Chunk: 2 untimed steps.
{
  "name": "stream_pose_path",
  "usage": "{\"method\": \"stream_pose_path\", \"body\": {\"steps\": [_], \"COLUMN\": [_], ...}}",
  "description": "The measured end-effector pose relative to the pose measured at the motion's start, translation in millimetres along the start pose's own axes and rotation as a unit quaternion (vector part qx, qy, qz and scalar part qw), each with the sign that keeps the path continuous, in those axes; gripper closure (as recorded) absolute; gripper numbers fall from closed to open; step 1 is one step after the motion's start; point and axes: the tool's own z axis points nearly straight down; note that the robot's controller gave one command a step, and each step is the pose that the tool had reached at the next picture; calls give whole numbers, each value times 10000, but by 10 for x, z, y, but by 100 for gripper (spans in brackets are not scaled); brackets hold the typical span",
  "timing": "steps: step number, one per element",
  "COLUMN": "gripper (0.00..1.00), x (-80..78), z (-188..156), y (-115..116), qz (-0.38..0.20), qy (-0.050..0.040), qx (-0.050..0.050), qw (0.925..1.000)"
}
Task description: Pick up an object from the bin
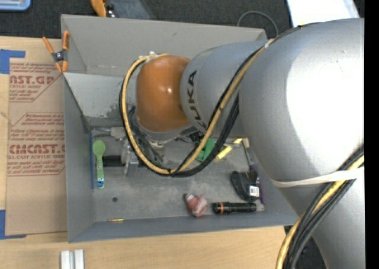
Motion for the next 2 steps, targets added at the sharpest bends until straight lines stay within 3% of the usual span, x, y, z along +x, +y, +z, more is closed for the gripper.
{"method": "stream_pose_path", "body": {"steps": [2], "gripper": [100], "x": [8], "z": [-645], "y": [9], "qz": [-6], "qy": [30], "qx": [3], "qw": [10000]}}
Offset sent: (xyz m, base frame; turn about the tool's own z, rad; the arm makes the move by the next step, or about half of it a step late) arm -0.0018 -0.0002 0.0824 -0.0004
